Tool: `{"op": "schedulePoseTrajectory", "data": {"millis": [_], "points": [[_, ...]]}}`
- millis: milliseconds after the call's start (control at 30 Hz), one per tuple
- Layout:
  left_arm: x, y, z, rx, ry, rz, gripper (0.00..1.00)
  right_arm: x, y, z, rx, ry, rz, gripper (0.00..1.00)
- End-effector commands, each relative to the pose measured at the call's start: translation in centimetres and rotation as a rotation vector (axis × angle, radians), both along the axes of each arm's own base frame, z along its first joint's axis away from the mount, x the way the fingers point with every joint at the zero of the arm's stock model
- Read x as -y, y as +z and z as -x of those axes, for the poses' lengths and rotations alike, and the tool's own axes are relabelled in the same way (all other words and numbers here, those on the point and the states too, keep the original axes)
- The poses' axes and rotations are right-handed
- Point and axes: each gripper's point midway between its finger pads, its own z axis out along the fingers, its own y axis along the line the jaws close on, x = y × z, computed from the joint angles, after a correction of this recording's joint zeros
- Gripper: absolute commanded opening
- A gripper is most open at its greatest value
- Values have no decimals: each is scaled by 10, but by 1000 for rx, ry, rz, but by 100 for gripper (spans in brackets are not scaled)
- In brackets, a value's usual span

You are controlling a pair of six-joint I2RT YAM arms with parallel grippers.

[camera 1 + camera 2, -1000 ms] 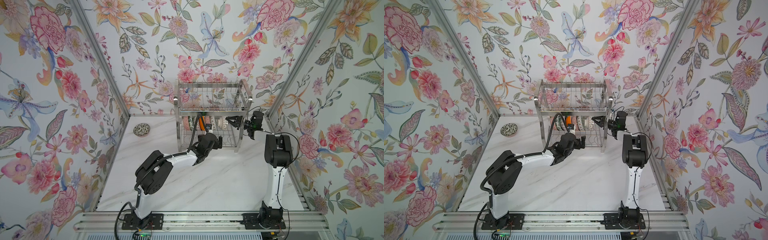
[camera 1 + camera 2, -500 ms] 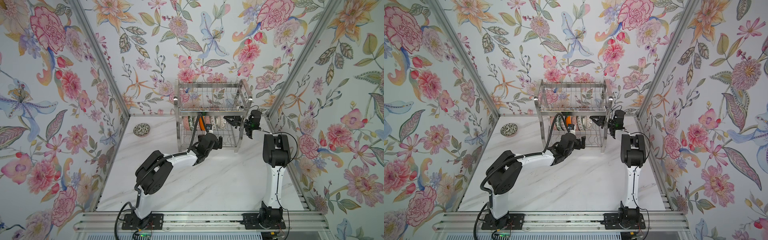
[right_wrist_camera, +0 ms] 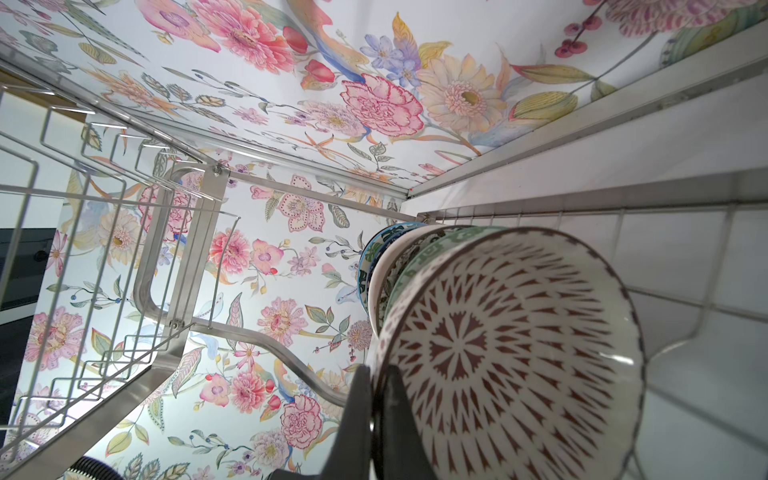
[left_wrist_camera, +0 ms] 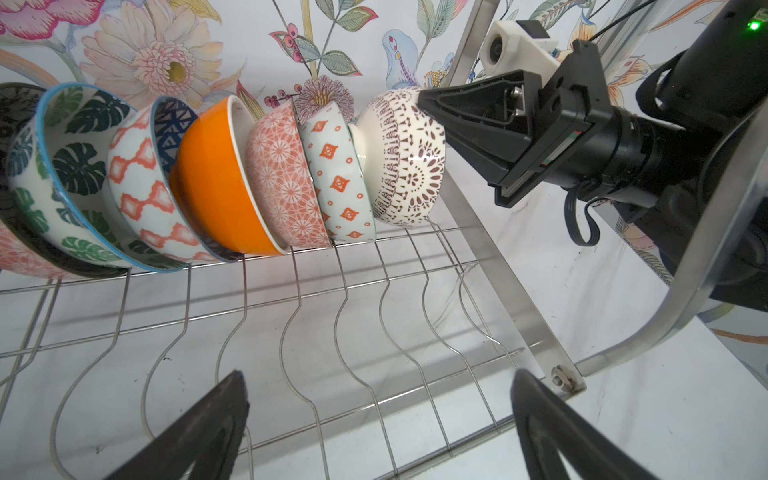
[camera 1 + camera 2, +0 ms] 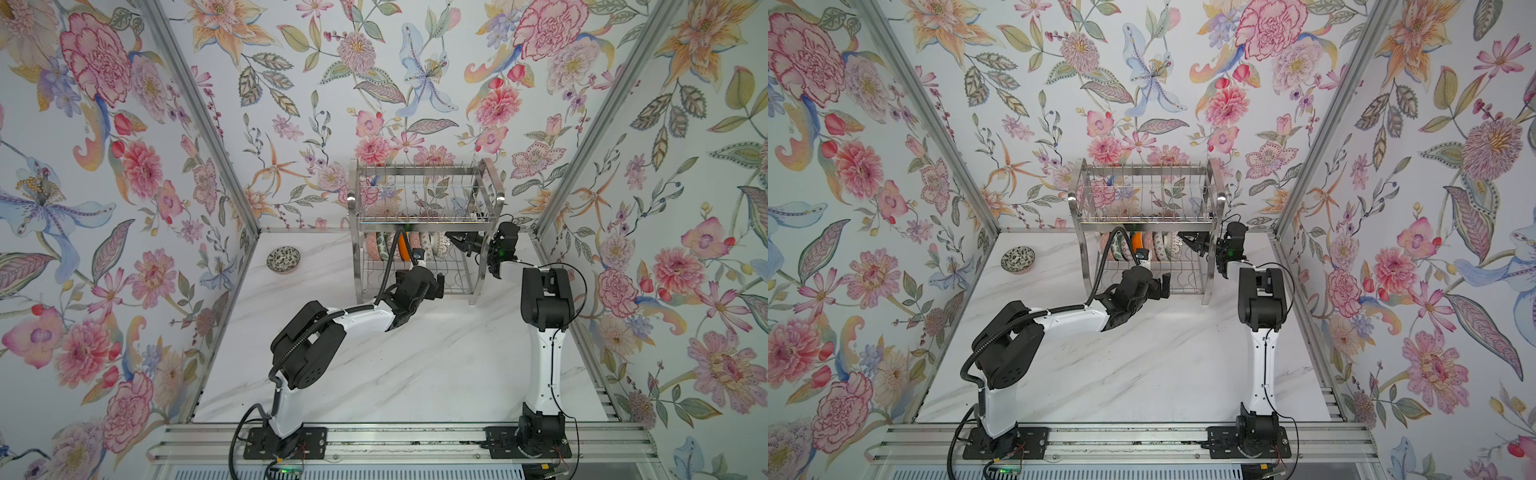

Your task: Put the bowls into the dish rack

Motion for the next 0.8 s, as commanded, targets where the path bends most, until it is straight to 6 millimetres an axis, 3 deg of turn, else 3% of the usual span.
{"op": "schedulePoseTrajectory", "data": {"millis": [0, 767], "points": [[4, 7, -1, 25, 11, -21, 99, -8, 12, -4, 68, 13, -20, 0], [2, 11, 0, 37, 6, -38, 99, -4, -3, -7, 37, -9, -13, 0]]}}
